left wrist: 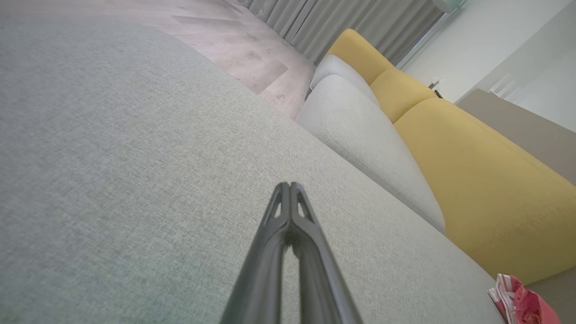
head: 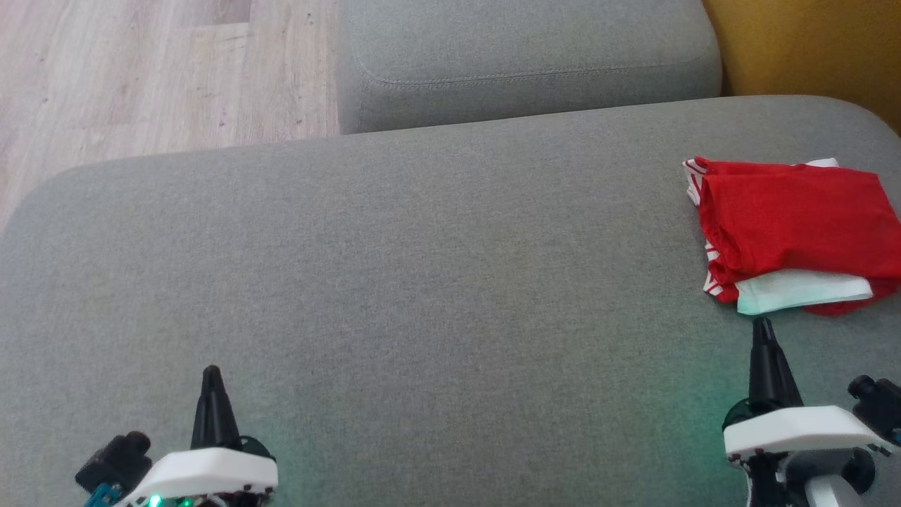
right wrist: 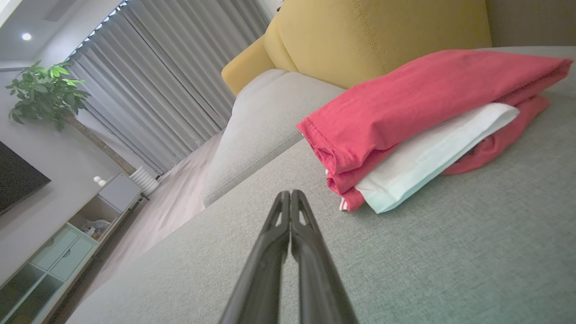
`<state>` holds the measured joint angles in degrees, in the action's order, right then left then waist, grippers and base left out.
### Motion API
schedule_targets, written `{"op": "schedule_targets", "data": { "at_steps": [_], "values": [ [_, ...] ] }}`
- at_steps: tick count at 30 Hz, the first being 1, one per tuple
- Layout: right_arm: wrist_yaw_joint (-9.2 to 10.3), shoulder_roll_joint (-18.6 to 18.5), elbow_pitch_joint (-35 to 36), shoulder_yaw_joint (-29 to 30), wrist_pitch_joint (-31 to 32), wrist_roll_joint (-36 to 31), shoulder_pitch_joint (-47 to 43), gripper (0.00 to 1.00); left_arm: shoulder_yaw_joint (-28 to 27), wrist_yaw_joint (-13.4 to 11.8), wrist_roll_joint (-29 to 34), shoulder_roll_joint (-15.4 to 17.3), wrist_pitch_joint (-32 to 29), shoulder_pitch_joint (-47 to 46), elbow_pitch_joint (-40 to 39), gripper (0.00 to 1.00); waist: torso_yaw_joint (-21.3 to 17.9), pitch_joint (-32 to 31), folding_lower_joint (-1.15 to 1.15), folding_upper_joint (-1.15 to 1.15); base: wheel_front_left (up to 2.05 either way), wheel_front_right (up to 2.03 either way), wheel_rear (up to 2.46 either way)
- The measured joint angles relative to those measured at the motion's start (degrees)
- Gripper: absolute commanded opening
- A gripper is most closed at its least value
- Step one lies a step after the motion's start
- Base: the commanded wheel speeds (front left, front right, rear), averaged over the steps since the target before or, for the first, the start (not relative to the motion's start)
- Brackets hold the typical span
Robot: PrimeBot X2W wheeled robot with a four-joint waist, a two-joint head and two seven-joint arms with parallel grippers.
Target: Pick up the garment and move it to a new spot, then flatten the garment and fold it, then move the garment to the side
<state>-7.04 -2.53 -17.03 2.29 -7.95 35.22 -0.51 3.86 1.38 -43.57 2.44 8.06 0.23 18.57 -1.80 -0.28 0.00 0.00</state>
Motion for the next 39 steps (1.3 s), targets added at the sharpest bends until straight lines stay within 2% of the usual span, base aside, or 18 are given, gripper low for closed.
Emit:
{"op": "schedule_targets", "data": {
  "at_steps": [39],
  "values": [
    [0.0, 0.0, 0.29, 2.22, 6.08, 24.7, 1.2, 0.0, -3.67, 2.26, -21.09, 0.0, -6.3, -1.25, -0.92, 0.0, 0.79, 0.2, 0.0, 0.0, 0.0, 0.0, 0.0]
  ]
}}
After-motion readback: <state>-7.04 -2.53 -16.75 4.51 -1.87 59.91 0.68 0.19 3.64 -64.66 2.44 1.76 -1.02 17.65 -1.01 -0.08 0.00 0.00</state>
